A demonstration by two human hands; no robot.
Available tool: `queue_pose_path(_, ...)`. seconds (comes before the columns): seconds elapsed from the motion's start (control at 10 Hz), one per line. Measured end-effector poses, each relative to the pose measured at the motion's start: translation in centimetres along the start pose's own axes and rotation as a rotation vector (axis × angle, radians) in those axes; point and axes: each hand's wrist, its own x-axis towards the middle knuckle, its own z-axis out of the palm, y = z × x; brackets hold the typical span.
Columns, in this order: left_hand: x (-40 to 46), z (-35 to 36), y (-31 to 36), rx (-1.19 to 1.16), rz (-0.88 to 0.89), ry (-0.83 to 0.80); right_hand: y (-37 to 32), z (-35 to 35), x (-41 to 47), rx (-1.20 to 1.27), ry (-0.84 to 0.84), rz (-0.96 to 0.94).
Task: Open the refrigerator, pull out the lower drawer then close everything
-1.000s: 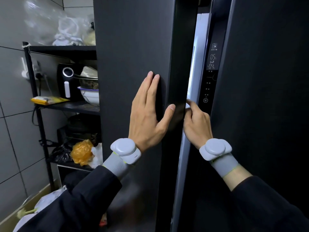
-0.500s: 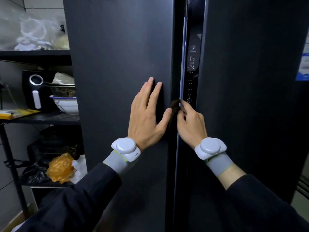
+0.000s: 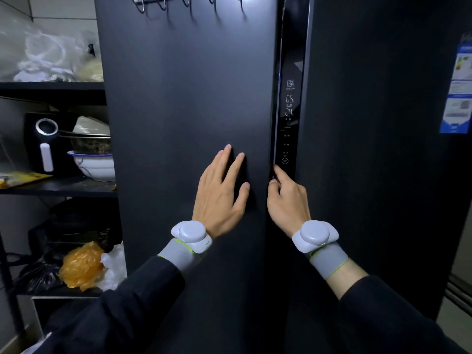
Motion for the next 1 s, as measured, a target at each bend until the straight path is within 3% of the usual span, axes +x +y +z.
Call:
queue_pose_path(0.5,-0.5,1.6,-1.7,0.028,-0.054,-0.152,1.1,0.8,0.2,-0.03,-0.073,0.063)
queue_pose_path(1.0,0.2,1.2,-1.2,-0.019,-0.042,-0.145,0.7,0.7,0.8,-0.135,-0.074,-0.043)
